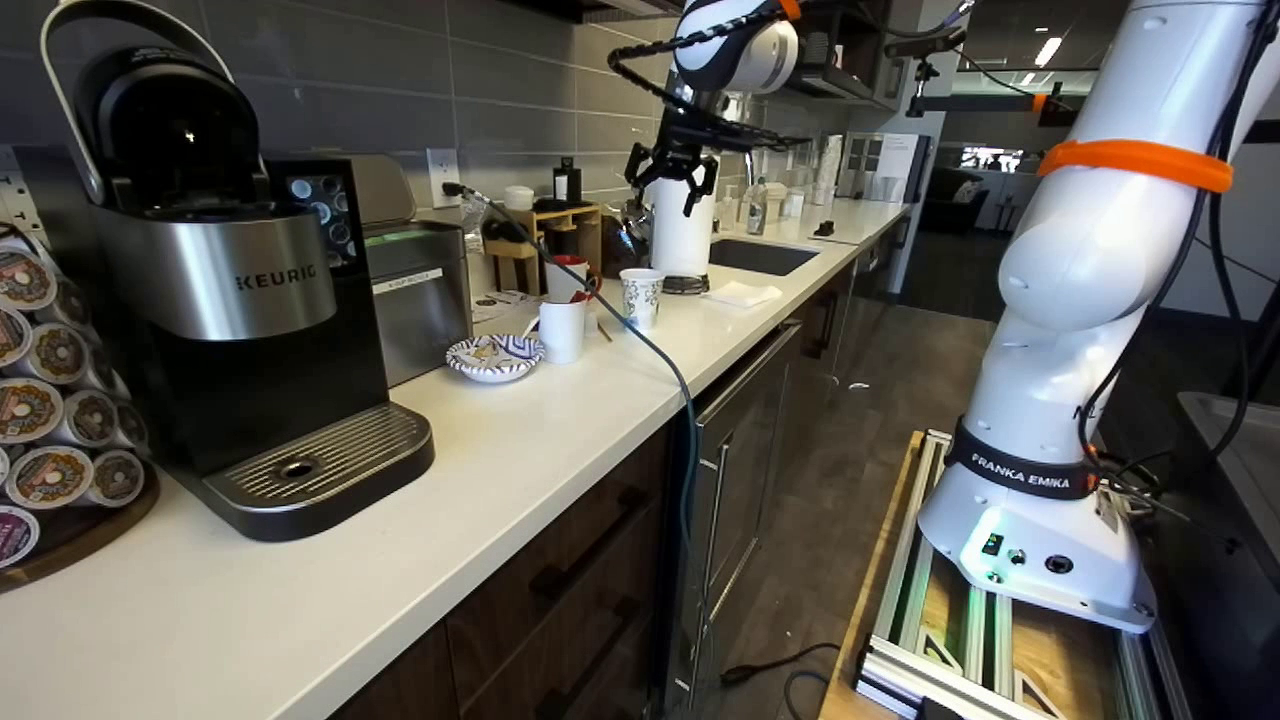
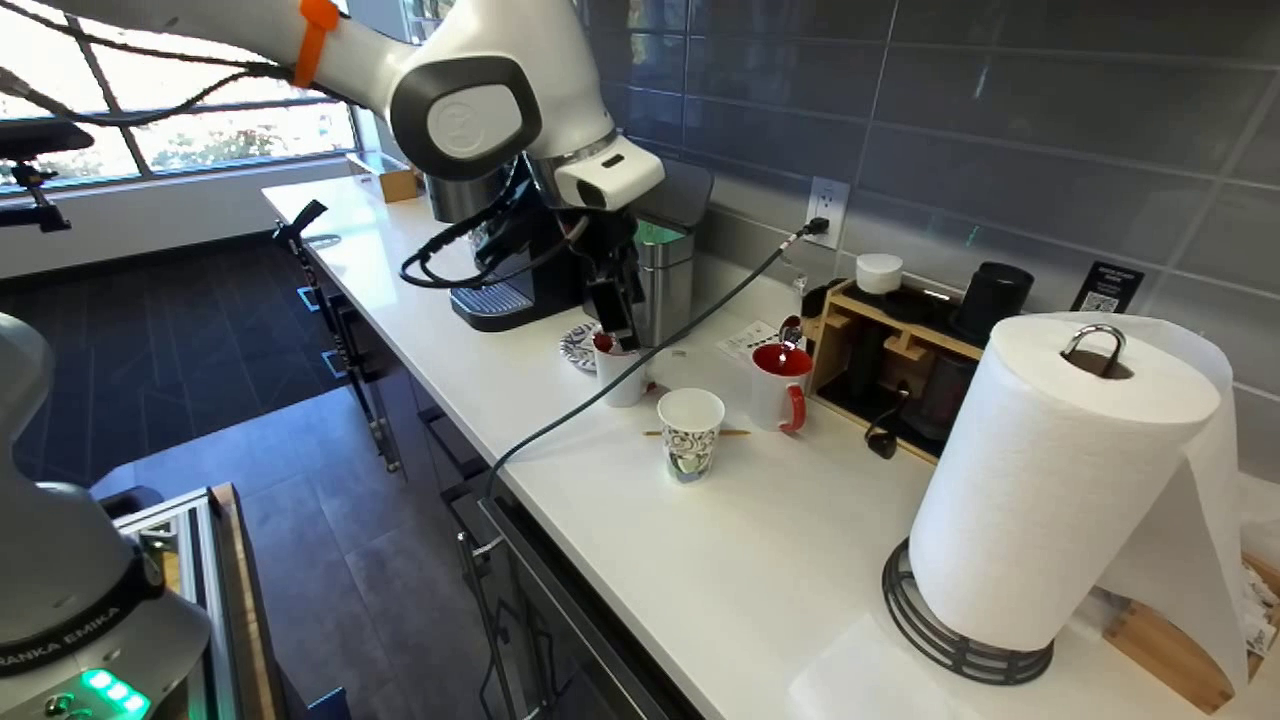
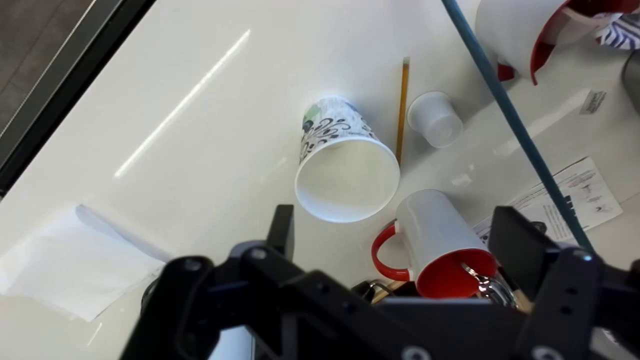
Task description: Pick up the coffee cup on the right.
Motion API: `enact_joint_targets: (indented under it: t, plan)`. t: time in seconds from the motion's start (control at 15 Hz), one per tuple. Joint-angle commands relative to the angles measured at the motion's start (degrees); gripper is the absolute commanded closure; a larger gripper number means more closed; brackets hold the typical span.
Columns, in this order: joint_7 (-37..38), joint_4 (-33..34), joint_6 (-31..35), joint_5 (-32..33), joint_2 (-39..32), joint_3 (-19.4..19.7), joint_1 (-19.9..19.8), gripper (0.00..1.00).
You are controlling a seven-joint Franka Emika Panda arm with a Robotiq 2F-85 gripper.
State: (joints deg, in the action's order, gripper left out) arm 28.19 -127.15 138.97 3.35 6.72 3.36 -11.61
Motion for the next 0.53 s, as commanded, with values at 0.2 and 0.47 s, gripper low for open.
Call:
enact_joint_targets:
  t: [0.2, 0.47]
  plan:
    - [20.01, 4.21, 4.11, 5.70, -11.57, 2.87, 0.77, 0.00]
    - [24.64, 6.48, 2.61, 6.26, -15.84, 6.71, 1.22, 0.00]
